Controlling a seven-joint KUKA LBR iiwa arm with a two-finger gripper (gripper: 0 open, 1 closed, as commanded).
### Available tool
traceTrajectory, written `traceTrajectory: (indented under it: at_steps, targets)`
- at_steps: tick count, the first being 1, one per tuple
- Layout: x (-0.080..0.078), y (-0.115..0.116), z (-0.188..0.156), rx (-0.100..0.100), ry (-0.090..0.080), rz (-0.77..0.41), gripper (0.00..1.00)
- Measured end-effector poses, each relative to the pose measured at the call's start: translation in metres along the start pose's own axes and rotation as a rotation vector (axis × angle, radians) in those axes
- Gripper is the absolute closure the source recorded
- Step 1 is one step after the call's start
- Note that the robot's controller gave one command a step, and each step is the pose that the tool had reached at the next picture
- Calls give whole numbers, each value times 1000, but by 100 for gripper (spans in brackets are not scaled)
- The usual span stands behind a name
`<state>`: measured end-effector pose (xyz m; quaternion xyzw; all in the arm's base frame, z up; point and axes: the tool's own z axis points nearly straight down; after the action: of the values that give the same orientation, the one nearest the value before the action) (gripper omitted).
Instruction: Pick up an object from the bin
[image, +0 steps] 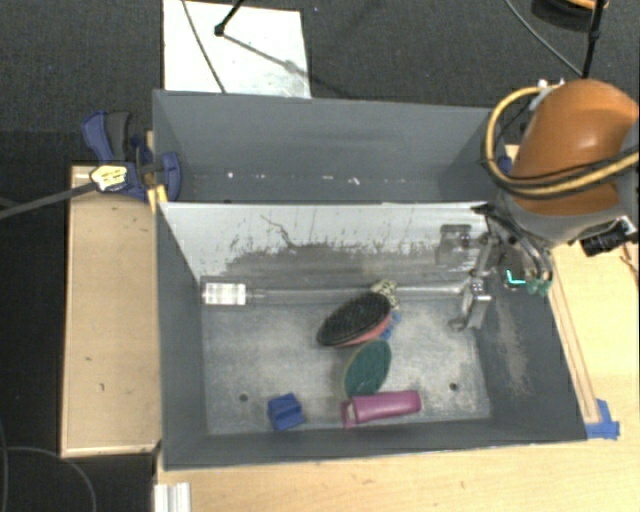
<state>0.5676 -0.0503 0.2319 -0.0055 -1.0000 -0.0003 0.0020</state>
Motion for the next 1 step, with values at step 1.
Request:
traceTrajectory:
  at_steps: [1]
  targets:
    - [-3, 65, 163, 1, -5, -332, 0]
